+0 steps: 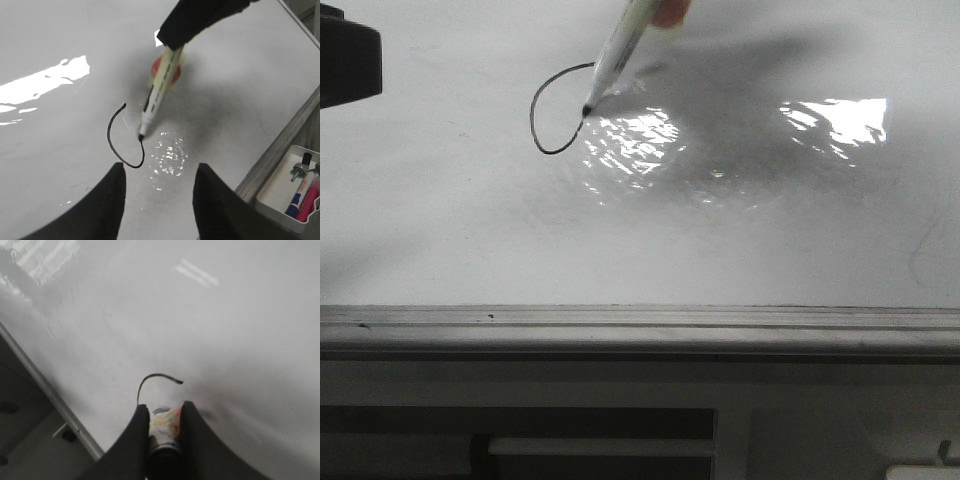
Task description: Write number 9 on whiteboard
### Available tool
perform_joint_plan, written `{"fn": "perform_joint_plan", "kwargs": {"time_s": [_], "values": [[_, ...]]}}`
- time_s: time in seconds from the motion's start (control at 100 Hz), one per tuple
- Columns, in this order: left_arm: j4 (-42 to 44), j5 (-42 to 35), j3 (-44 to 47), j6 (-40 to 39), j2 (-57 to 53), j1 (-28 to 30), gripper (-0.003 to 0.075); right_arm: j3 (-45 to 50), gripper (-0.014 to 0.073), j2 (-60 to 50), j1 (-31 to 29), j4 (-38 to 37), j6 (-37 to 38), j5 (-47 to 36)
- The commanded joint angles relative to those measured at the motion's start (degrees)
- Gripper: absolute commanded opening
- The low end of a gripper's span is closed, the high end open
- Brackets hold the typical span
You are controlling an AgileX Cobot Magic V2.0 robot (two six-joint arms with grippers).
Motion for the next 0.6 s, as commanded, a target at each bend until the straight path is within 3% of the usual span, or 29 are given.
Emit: {"fn": "perform_joint_plan", "kwargs": {"time_s": [0.0,0.16,0.29,0.39,0.59], "values": [[-1.23,-4.02,-1.73,-0.63,-0.28,-0.23,0.0298,-3.22,-0.0061,-1.91,-1.39,-1.69,-1.13,-4.96],[-1.23,-4.02,-1.73,-0.63,-0.18,-0.23,0.0298,-3.13,-0.0061,-0.83,-1.48,-1.57,-1.01,-2.96],[-1.23,-4.02,-1.73,-0.63,-0.18,-0.23,0.0298,2.34,-0.0061,-0.73,-1.12,-1.04,1.12,-0.57],[-1.23,-4.02,-1.73,-0.63,-0.18,-0.23,0.0298,6.13,-0.0061,-0.73,0.45,-0.52,1.12,-1.07],[1.12,-4.07,-1.73,-0.63,2.14,-0.87,0.0298,5.13,-0.0061,-2.93,4.72,2.38,1.12,-1.11]]}}
